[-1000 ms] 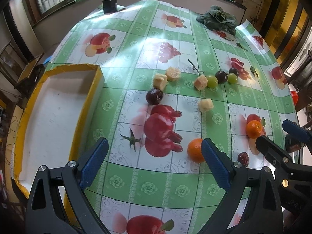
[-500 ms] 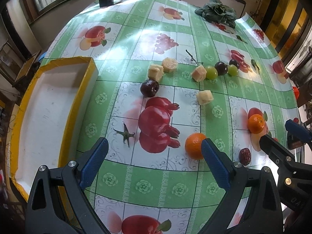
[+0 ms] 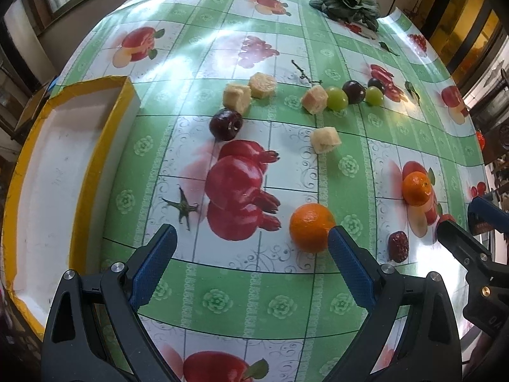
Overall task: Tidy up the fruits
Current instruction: 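Move the left tool toward one orange while the right tool approaches another orange, then close the left tool on its orange while the right tool grasps the other orange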
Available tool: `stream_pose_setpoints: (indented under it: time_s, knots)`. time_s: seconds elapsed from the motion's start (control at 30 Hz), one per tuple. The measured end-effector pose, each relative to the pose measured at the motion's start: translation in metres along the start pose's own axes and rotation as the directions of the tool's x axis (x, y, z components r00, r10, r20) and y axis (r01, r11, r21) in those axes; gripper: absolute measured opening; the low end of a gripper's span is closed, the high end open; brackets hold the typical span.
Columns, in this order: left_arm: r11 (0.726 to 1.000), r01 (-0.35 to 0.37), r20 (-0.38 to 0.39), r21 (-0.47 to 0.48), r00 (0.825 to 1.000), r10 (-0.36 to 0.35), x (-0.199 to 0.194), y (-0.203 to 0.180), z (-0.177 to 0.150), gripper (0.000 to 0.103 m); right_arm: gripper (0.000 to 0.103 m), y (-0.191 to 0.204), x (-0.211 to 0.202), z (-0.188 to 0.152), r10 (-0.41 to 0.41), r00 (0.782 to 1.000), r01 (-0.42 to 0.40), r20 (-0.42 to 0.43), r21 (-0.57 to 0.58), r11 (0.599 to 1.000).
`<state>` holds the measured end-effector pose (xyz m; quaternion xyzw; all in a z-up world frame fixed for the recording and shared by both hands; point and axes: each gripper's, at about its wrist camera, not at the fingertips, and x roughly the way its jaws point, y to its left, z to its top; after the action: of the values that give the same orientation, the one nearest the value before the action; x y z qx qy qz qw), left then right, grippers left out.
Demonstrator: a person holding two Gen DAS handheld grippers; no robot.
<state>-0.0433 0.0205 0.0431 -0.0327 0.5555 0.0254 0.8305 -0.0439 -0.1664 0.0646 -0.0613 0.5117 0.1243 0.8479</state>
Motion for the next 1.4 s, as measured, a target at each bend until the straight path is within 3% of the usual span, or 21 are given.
stream_pose_setpoints:
  time_s: [0.43, 0.6, 0.63, 0.73, 0.77, 0.87, 1.1, 1.13, 1.23, 1.33, 1.4]
  knots:
    - [0.999, 0.035, -0.014, 0.040, 0.999, -0.035, 0.012, -0.016, -0.003, 0.093, 0.080, -0.020, -0.001, -0.009, 0.030, 1.000, -0.029, -0.009, 0.023, 0.999]
    - [0.996, 0.055, -0.049, 0.065, 0.997, -0.051, 0.023, -0.023, -0.002, 0.067, 0.080, -0.023, 0.000, -0.009, 0.067, 0.998, -0.067, -0.009, 0.028, 0.997]
    - [0.996, 0.066, -0.052, 0.064, 0.997, -0.063, 0.024, -0.024, -0.002, 0.065, 0.079, -0.022, 0.001, -0.009, 0.077, 0.997, -0.077, -0.007, 0.021, 0.997]
    - [0.990, 0.096, -0.038, 0.099, 0.995, -0.093, 0.020, -0.032, -0.002, 0.041, 0.062, -0.021, 0.004, -0.006, 0.106, 0.994, -0.106, -0.012, 0.008, 0.994]
    - [0.989, 0.093, -0.035, 0.114, 0.995, -0.090, 0.019, -0.036, -0.002, 0.034, 0.061, -0.022, 0.006, -0.003, 0.122, 0.992, -0.122, -0.012, 0.011, 0.992]
    - [0.988, 0.073, -0.028, 0.137, 0.997, -0.070, 0.018, -0.040, -0.004, 0.034, 0.061, -0.026, 0.014, 0.004, 0.124, 0.992, -0.124, -0.007, 0.035, 0.992]
    - [0.987, 0.144, -0.059, 0.075, 0.988, -0.139, 0.021, -0.023, 0.005, 0.034, 0.061, -0.025, 0.047, 0.017, 0.102, 0.993, -0.102, -0.064, -0.002, 0.995]
    - [0.986, 0.153, -0.061, 0.070, 0.987, -0.149, 0.021, -0.021, 0.006, 0.034, 0.059, -0.026, 0.053, 0.018, 0.090, 0.993, -0.091, -0.076, -0.005, 0.996]
    - [0.983, 0.176, -0.053, 0.061, 0.984, -0.173, 0.016, -0.017, 0.007, 0.034, 0.035, -0.027, 0.061, 0.018, 0.178, 0.980, -0.178, -0.092, 0.019, 0.984]
    - [0.980, 0.189, -0.034, 0.059, 0.982, -0.188, 0.006, -0.009, 0.008, 0.034, 0.035, -0.014, 0.054, 0.020, 0.129, 0.988, -0.134, -0.082, -0.052, 0.990]
    - [0.981, 0.187, -0.023, 0.057, 0.982, -0.186, 0.002, -0.005, 0.010, 0.034, 0.034, -0.013, 0.049, 0.023, 0.173, 0.982, -0.176, -0.078, -0.034, 0.984]
